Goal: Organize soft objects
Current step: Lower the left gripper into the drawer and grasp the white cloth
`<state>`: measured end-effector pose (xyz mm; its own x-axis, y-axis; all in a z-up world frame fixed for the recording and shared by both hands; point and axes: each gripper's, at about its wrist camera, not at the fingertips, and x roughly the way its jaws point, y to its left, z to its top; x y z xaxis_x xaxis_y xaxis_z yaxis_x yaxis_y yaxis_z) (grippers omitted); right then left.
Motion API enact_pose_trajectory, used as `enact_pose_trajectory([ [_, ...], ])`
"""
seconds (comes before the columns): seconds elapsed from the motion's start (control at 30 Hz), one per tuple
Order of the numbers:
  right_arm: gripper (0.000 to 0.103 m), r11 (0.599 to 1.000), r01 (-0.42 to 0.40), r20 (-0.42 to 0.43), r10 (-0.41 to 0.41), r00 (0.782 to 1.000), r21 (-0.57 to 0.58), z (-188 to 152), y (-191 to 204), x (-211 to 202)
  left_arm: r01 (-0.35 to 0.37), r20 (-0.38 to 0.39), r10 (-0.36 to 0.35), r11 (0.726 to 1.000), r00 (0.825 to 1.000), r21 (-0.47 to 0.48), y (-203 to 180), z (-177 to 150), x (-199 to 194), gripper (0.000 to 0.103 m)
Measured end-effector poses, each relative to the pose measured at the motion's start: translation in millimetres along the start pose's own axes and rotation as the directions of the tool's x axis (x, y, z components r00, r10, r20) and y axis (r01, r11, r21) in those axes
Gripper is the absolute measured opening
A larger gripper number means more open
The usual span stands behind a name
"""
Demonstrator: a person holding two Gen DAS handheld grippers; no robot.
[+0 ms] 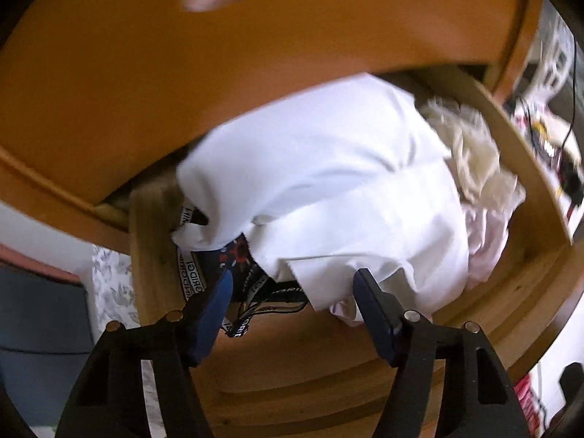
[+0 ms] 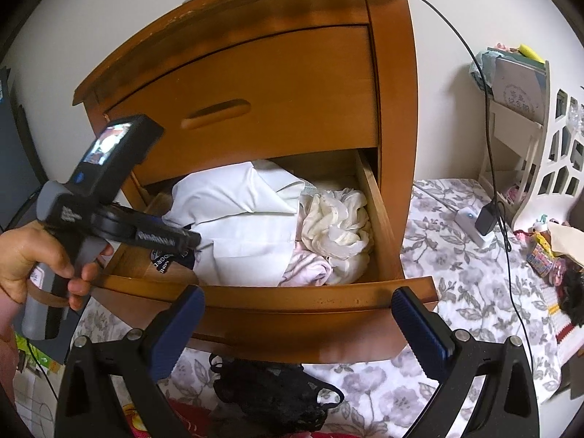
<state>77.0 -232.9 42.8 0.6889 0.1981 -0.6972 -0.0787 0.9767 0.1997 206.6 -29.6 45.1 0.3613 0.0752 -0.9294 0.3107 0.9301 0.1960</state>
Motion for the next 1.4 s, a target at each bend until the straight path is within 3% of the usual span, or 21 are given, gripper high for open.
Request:
enact_pose_trajectory([
  [0.27, 0.103, 1.000, 0.003, -0.002, -0.003, 1.000, -0.007, 0, 1, 1, -0.001, -0.021, 0.003, 0.997, 1.000, 0.080, -23, 9, 10, 0.064],
  [0.33, 0.103, 1.000, 0.000, -0.003, 0.000, 1.000, -0.005, 0, 0, 0, 0.026, -0.013, -0.026, 0.998, 1.000, 0.062, -23, 11, 8, 0.063],
  [0.5, 0.103, 1.000, 0.003, -0.005, -0.003, 1.000, -0.008, 0, 0, 0, 0.056, 0.112, -0.050, 0.997, 0.992, -0.054, 0, 17, -16, 0.063],
  [0.6, 0.103, 1.000, 0.004, -0.006, -0.005, 1.000, -0.011, 0, 0, 0, -0.034, 0.195, 0.044, 0.998, 0.980, -0.056, 3, 21, -33, 0.063],
  [0.67, 0.103, 1.000, 0.007, -0.006, -0.007, 1.000, -0.013, 1, 0, 1, -0.048, 0.216, 0.053, 0.999, 0.975, -0.026, -1, 23, -39, 0.063],
  [0.97, 0.103, 1.000, 0.007, -0.008, -0.007, 1.000, -0.022, 1, 2, 1, -0.086, 0.187, 0.067, 0.992, 0.980, 0.094, -28, 45, -21, 0.065],
  [1.23, 0.103, 0.999, 0.006, -0.009, -0.006, 1.000, -0.036, 2, 5, 4, -0.192, 0.172, 0.155, 0.956, 0.973, 0.223, -49, 54, 1, 0.074],
  [1.4, 0.103, 0.999, 0.006, -0.009, -0.006, 1.000, -0.041, 3, 5, 4, -0.230, 0.174, 0.195, 0.950, 0.965, 0.211, -47, 60, 14, 0.074],
])
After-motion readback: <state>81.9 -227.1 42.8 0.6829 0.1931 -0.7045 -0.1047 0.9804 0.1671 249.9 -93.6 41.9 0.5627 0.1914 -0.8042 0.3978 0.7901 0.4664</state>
